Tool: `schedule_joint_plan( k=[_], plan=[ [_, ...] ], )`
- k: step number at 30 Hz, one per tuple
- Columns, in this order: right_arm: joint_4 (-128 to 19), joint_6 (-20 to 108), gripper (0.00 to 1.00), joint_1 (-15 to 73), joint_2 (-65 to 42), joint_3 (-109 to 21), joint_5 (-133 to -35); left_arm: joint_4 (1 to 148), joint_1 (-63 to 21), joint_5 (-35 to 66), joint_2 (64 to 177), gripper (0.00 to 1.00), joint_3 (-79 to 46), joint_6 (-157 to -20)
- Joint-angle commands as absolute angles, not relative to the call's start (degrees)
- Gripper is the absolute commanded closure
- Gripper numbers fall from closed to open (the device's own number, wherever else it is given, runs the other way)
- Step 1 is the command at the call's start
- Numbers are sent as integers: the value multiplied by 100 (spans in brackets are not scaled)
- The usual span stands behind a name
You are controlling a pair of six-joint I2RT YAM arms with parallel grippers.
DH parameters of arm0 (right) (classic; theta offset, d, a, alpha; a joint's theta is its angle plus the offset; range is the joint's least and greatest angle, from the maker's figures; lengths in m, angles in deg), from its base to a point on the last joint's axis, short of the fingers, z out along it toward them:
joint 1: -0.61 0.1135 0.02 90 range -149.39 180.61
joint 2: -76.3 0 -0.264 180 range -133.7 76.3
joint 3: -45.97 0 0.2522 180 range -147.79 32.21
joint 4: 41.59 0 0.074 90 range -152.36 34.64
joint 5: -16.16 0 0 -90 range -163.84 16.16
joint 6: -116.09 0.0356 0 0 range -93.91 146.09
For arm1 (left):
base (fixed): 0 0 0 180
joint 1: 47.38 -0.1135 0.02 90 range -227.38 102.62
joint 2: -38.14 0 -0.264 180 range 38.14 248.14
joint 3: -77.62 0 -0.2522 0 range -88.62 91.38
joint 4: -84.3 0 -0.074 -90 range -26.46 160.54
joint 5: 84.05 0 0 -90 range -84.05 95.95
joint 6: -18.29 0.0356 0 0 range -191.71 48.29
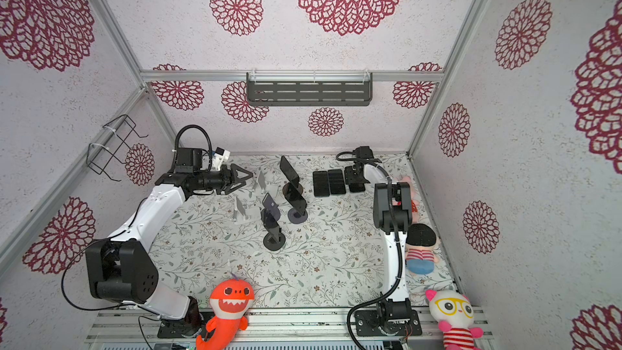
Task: Remove the phone from the phone stand
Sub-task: 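Lower the blue phone flat beside the other flat phones with the right gripper, then open the right gripper and raise it off the placed phone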
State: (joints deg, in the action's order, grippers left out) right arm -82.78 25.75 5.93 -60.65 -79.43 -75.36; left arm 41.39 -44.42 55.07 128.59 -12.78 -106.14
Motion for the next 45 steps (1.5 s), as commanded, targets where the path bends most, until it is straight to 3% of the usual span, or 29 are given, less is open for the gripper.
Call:
schedule_joint_plan(
  k=[1,3,13,26,45],
  plan=[
    [-8358,2721,33,542,-5980,-8088,-7753,4085,-4477,5483,12858,32,-1141,-10467],
    [-8339,2757,27,534,-5961,-8043,-7803,4059,-4479,5456,12850,32,-1136,-10434],
    [-8084,2852,14,476,-5759,-7713,-8182,3907,-4475,5332,12836,31,-1083,-10282],
    [-7611,3274,18,377,-5454,-7243,-8946,3907,-4466,5337,12805,30,-1084,-10276],
    [-7386,3557,17,307,-5080,-6971,-8774,3848,-4430,5227,12818,30,-1073,-10221]
  ],
)
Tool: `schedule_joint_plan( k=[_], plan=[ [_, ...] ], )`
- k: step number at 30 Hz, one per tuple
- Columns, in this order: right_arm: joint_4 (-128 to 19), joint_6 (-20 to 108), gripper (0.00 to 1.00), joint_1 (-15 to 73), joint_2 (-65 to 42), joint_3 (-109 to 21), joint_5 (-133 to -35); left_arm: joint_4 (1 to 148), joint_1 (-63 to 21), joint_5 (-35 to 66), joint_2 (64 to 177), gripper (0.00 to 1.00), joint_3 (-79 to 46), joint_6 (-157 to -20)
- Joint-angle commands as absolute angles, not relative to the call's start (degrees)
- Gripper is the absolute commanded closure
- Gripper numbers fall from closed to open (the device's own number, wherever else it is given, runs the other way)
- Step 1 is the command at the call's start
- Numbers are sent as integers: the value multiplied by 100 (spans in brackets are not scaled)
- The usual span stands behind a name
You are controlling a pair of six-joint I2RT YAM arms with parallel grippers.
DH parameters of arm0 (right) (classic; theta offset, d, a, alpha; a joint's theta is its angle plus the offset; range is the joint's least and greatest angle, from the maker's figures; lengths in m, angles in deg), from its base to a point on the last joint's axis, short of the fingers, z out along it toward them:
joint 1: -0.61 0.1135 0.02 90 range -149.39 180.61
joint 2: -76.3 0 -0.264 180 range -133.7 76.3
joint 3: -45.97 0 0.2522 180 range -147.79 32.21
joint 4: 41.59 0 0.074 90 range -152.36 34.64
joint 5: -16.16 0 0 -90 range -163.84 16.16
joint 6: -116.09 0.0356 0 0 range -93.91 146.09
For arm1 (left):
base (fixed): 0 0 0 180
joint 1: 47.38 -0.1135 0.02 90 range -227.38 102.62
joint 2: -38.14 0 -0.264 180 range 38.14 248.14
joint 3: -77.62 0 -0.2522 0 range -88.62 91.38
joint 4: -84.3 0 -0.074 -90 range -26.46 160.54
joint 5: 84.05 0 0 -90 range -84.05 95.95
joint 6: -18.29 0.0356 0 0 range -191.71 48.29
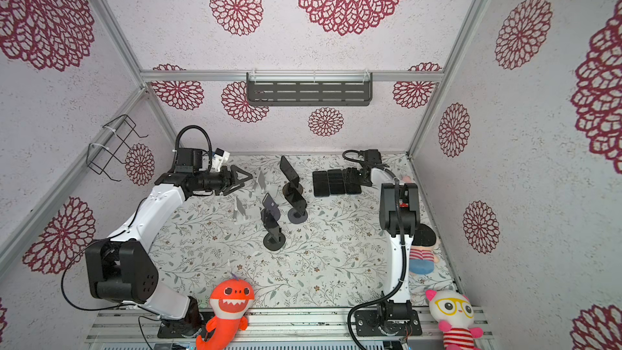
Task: Remove the phone from the phone stand
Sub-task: 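Open the right gripper and raise it off the placed phone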
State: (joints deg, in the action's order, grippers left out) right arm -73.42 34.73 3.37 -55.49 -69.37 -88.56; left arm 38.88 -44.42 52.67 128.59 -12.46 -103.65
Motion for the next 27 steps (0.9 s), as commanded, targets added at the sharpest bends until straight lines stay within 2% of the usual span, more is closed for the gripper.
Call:
schedule_joint_plan(
  k=[1,11,19,27],
  plan=[
    [-7425,3528,17,299,-5054,-6983,-8722,3838,-4430,5227,12814,30,-1071,-10215],
    [-8103,3542,13,192,-4552,-6886,-8265,3649,-4392,5018,12825,30,-1006,-10074],
    [-7994,3569,12,199,-3164,-5671,-8276,3417,-4242,4634,12867,30,-877,-9867],
    [-8096,3789,16,201,-1979,-4488,-8293,3311,-3873,3727,13061,30,-471,-9734]
  ],
)
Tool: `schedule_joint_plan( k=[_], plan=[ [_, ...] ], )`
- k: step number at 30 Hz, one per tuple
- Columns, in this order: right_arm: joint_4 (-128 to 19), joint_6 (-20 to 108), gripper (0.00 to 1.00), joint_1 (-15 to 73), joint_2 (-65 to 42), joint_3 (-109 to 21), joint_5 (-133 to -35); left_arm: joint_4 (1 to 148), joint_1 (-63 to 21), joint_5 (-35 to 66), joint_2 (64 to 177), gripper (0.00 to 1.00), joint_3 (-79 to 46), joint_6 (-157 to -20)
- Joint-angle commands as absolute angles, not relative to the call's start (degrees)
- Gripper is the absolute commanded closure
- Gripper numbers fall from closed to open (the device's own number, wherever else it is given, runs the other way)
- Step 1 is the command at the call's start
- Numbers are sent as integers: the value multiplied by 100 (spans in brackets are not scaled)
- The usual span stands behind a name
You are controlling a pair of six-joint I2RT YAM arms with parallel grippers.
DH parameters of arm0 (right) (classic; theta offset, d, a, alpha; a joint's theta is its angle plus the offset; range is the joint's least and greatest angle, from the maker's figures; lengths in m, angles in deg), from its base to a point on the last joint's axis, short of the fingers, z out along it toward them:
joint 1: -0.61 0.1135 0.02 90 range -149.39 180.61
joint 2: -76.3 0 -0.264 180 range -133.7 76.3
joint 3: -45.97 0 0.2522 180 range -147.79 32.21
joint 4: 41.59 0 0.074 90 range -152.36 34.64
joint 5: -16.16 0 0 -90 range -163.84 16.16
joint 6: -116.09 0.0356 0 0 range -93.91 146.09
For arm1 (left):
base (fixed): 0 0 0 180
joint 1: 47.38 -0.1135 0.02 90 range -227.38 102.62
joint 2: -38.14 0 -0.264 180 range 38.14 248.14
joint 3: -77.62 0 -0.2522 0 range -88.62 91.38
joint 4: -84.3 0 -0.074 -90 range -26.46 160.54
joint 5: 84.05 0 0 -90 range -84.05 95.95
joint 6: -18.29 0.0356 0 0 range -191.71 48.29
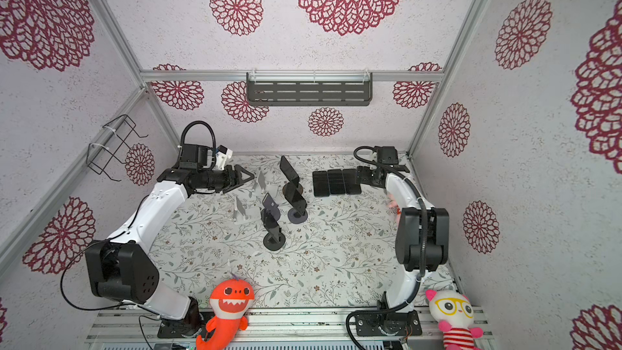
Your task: Remove the phone from the phone stand
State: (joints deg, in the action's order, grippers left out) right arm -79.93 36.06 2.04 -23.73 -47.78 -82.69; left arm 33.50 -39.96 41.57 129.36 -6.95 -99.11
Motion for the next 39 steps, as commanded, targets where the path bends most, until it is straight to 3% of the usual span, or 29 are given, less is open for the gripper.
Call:
schedule_joint_plan(
  k=[1,17,26,39],
  plan=[
    [-8056,3817,16,201,-1816,-4311,-8339,3324,-3810,3625,13127,30,-378,-9746],
    [-8106,4067,18,218,263,-2475,-7882,3270,-2798,1917,15375,35,2220,-9811],
    [-8032,4051,18,219,543,-2176,-7795,2910,-2375,1174,16233,40,3135,-9696],
    [-7850,3961,19,219,485,-2000,-7860,2768,-2239,973,16448,70,3310,-9736]
  ],
)
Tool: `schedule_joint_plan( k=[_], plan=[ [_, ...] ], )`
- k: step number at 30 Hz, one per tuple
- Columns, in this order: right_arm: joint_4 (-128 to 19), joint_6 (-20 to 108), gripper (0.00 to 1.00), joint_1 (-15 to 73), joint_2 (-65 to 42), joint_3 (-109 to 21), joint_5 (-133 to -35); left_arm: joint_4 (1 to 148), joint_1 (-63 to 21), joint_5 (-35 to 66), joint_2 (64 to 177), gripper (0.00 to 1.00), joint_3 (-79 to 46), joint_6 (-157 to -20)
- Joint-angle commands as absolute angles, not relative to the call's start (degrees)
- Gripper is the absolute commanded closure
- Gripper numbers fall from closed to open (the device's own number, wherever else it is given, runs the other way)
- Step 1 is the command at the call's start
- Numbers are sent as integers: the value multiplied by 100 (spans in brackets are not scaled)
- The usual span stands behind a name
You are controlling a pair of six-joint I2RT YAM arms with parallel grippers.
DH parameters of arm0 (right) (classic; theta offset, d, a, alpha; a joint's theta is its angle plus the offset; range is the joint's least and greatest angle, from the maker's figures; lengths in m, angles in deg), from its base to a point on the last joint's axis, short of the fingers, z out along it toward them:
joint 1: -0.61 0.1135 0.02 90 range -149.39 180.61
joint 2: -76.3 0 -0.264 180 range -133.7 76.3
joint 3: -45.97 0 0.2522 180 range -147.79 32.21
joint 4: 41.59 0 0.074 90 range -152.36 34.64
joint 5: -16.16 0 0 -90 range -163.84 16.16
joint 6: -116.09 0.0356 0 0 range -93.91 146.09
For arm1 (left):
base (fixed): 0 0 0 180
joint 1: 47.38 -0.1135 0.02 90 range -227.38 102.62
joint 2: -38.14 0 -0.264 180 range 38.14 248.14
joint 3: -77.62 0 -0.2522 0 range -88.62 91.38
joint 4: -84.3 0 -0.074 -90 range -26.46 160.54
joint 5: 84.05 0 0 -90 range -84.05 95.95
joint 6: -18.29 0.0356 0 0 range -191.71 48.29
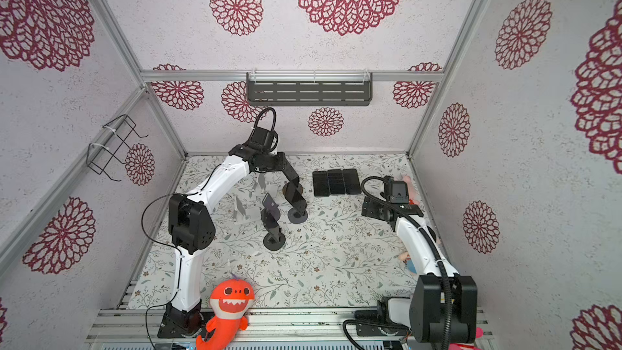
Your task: Remove the phone from the phone stand
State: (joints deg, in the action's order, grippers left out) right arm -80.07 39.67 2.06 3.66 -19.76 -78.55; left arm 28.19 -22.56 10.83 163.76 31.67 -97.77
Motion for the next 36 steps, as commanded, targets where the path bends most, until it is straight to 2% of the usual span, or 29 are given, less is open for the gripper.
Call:
schedule_joint_plan(
  k=[1,10,20,25,36],
  plan=[
    [-7839,3963,19,219,498,-2000,-7876,2767,-2235,973,16454,73,3320,-9741],
    [-7856,3944,19,219,529,-1974,-7866,2769,-2220,987,16490,87,3372,-9755],
    [-7882,3880,19,219,616,-1983,-7829,2853,-2209,1059,16445,92,3468,-9798],
    [-7948,3884,19,219,646,-2088,-8347,2955,-2208,1167,16404,100,3613,-9827],
    [-8010,3760,19,219,815,-2244,-8573,2978,-2216,1519,16334,100,4155,-9920]
  ],
)
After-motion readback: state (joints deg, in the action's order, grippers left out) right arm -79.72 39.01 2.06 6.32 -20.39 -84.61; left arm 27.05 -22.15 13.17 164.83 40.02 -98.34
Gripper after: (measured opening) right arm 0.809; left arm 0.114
